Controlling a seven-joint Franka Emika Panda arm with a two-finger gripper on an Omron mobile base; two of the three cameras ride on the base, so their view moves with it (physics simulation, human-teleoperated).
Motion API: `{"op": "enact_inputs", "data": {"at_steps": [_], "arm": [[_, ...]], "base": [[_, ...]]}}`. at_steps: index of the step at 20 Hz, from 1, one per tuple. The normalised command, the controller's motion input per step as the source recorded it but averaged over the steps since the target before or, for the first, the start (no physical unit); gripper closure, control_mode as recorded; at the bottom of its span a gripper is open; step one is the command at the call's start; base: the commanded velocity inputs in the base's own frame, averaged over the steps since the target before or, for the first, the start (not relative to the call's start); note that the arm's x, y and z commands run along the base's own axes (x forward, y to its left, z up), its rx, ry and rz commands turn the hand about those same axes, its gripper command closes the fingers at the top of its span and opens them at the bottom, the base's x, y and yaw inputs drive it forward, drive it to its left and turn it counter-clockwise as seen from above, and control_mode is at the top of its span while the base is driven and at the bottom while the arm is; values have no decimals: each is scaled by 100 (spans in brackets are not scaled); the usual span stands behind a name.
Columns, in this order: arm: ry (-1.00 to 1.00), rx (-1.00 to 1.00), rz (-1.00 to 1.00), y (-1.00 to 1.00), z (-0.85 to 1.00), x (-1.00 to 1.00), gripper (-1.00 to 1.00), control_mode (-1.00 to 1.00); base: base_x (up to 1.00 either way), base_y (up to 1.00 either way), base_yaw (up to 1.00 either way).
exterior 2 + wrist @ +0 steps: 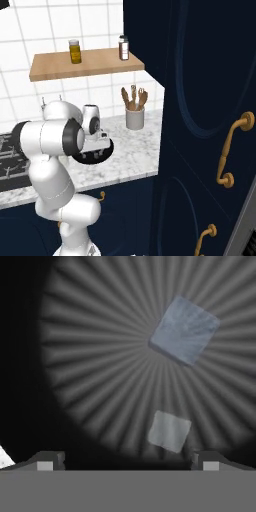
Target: Grab a lemon wedge from the fridge and one ice cube from the ice bowl, and put them in the glass of lemonade.
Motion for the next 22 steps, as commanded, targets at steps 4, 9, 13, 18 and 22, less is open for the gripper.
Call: {"op": "enact_inputs", "data": {"at_steps": [4,9,13,18,22], "arm": [[0,5,1,0,-34,0,-100,-100],[1,2,0,3,-6,13,-100,-100],[1,2,0,15,-3,16,-100,-100],[0,3,0,8,-11,5,-100,-100],[0,3,0,0,-15,3,-100,-100]], "base": [[0,0,0],[0,0,0],[0,0,0],[0,0,0],[0,0,0]]}}
